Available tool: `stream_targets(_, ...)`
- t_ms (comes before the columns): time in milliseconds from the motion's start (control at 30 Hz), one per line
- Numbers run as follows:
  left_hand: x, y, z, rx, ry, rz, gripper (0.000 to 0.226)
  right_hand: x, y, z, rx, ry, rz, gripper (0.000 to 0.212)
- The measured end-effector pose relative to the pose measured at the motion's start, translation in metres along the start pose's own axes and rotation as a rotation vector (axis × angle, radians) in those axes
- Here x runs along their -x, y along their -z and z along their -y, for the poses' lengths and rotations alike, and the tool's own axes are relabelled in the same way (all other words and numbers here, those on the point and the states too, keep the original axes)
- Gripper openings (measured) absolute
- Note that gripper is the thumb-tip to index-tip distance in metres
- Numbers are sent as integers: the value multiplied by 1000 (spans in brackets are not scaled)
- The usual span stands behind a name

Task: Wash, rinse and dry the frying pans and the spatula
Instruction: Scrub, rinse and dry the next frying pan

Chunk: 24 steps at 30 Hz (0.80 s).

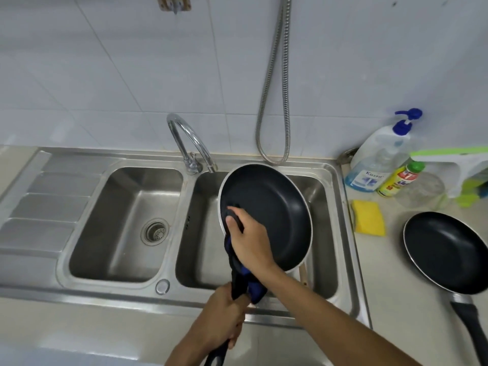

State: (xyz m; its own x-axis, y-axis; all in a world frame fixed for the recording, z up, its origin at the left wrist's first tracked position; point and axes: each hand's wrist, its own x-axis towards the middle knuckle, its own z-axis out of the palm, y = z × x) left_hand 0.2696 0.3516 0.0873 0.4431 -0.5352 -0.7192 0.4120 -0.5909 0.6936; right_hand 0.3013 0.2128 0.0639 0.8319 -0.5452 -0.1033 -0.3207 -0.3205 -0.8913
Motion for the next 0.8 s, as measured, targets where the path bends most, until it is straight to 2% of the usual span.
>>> stream_targets(133,5,-11,-5,-3,-18,-17,14,-65,-7,-10,35,62,-112,35)
stream_targets(200,11,-15,-5,61,-19,-16,18,-89,-6,-30,140,93,-157,37)
stream_targets(400,14,0,-1,246,-5,-34,29,-115,44,-118,663,369,-83,39)
stream_targets(467,14,6,2,264,6,-41,34,-104,59,-135,740,365,-14,42)
stream_targets(567,12,6,1,283,-6,-54,40,-62,59,-132,572,151,70,46)
stream_targets(667,4,4,-6,280,-38,-68,43,-22,48,-114,234,-13,177,43)
stream_targets(733,-1,4,-11,247,-57,-67,41,0,36,-85,0,-55,229,36)
stream_targets(800,-2,4,-14,219,-57,-46,37,9,23,-50,-153,3,211,31)
